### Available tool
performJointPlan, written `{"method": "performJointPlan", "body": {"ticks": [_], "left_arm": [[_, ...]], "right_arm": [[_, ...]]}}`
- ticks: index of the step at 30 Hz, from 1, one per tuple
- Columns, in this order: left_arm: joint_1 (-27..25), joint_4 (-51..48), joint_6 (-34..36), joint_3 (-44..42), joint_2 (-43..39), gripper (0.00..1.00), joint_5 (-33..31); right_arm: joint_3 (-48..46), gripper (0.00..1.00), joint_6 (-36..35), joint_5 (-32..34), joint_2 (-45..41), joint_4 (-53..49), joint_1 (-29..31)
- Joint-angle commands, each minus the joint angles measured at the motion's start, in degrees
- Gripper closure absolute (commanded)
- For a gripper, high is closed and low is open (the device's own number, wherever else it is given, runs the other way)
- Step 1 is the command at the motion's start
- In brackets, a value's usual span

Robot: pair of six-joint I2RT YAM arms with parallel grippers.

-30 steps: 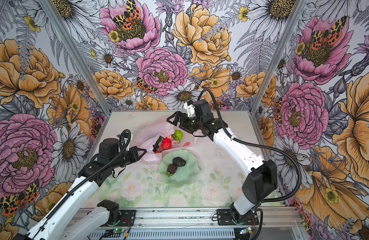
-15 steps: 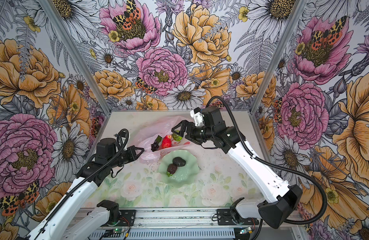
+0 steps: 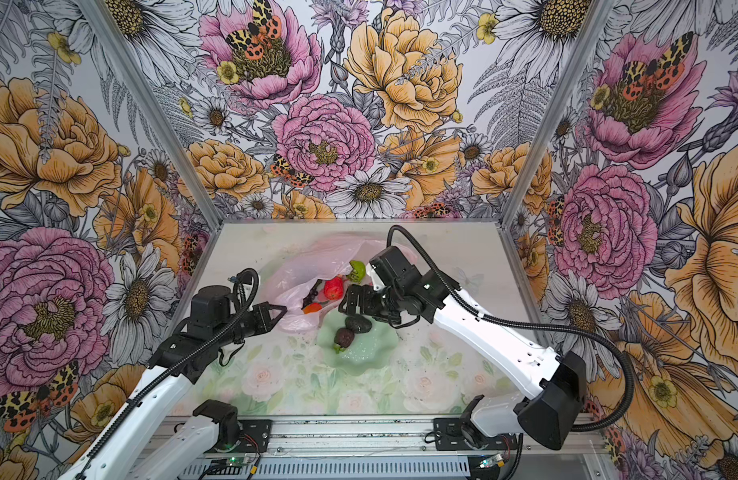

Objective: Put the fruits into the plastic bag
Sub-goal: 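Move the right gripper over the bowl above the dark avocados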

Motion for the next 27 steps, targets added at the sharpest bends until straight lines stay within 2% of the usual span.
{"method": "performJointPlan", "body": {"ticks": [1,9,27], "left_arm": [[-0.8,-0.4,1.5,-0.6,-0.7,1.00,-1.3],[-2.3,-0.8,1.7,-0.5,-0.8,1.00,-2.3],[-4.4,-1.4,1.7,-0.5,-1.1,1.00,-4.4]], "right_arm": [[-1.6,0.00,-0.1,5.2,2.3,-0.5,3.0],[-2.8,0.00,2.1,9.1,7.0,-0.1,4.7],[-2.9,0.01,5.4,9.5,17.7,4.5,5.4]]}}
